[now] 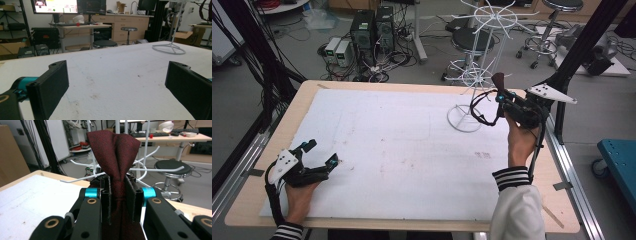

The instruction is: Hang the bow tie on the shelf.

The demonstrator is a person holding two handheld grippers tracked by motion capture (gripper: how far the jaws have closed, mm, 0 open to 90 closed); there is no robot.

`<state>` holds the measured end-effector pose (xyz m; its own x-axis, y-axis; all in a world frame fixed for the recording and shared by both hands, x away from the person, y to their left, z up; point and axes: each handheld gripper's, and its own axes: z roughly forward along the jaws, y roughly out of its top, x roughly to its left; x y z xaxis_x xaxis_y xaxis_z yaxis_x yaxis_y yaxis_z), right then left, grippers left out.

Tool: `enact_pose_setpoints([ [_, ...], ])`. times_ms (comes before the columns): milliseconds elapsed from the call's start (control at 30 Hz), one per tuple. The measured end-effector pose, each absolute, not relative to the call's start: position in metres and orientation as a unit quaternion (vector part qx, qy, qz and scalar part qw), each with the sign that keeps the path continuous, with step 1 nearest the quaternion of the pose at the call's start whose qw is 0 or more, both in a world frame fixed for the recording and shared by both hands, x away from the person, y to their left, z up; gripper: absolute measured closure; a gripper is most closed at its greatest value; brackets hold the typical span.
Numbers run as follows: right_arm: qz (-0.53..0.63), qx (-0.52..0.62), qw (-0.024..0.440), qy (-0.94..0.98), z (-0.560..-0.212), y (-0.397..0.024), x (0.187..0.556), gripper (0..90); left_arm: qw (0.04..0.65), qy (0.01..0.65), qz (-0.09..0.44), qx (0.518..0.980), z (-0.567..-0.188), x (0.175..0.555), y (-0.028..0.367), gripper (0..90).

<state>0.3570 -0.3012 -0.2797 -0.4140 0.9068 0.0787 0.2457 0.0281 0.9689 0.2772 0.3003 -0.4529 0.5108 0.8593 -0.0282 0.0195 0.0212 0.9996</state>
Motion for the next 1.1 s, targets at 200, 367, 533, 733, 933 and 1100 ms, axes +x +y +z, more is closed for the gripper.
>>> enact_pose_setpoints([
  [200,0.529,0.454,0.312,0.645,-0.284,-0.306,0.359,77.0,0.618,0.359,0.34,0.612,-0.453,0.277,0.3,5.5],
  [367,0.523,0.465,0.307,0.645,-0.293,-0.31,0.363,77.0,0.617,0.359,0.341,0.612,-0.453,0.277,0.3,5.4],
  [533,0.519,0.474,0.302,0.644,-0.301,-0.312,0.366,77.0,0.617,0.359,0.341,0.612,-0.453,0.277,0.3,5.5],
  [733,0.517,0.478,0.298,0.645,-0.307,-0.312,0.368,77.0,0.617,0.359,0.34,0.613,-0.453,0.277,0.3,5.5],
  [933,0.507,0.483,0.292,0.651,-0.318,-0.312,0.37,77.0,0.617,0.358,0.34,0.613,-0.453,0.277,0.3,5.4],
  [1100,0.501,0.485,0.291,0.655,-0.322,-0.311,0.371,77.0,0.616,0.357,0.34,0.614,-0.453,0.277,0.3,5.5],
])
